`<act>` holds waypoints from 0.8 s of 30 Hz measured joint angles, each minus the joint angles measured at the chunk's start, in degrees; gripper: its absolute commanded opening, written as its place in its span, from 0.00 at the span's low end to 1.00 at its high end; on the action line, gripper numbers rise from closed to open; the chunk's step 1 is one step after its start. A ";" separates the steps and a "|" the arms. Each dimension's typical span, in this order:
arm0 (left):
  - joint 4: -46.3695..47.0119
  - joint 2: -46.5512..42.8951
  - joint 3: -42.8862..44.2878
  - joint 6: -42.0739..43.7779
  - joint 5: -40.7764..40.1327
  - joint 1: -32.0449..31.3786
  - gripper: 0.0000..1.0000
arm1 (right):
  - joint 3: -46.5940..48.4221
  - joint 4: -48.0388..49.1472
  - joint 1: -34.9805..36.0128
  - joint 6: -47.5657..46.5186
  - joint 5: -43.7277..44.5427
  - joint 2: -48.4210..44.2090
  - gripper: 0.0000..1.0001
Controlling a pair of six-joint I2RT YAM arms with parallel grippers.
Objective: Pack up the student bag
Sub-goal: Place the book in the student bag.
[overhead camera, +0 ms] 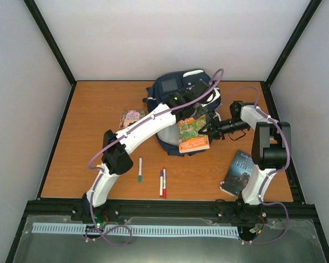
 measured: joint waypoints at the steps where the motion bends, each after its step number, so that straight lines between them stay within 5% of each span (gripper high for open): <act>1: 0.00 -0.02 0.00 -0.15 0.13 0.00 0.01 | -0.09 1.53 0.17 0.81 0.09 0.22 0.03; 18: 0.00 -0.02 0.00 -3.67 2.10 0.00 0.01 | -1.81 25.64 1.38 20.76 2.05 3.85 0.03; 24: 0.04 -0.02 -0.11 -4.20 2.19 0.02 0.01 | 5.16 26.82 1.84 21.57 5.66 9.90 0.15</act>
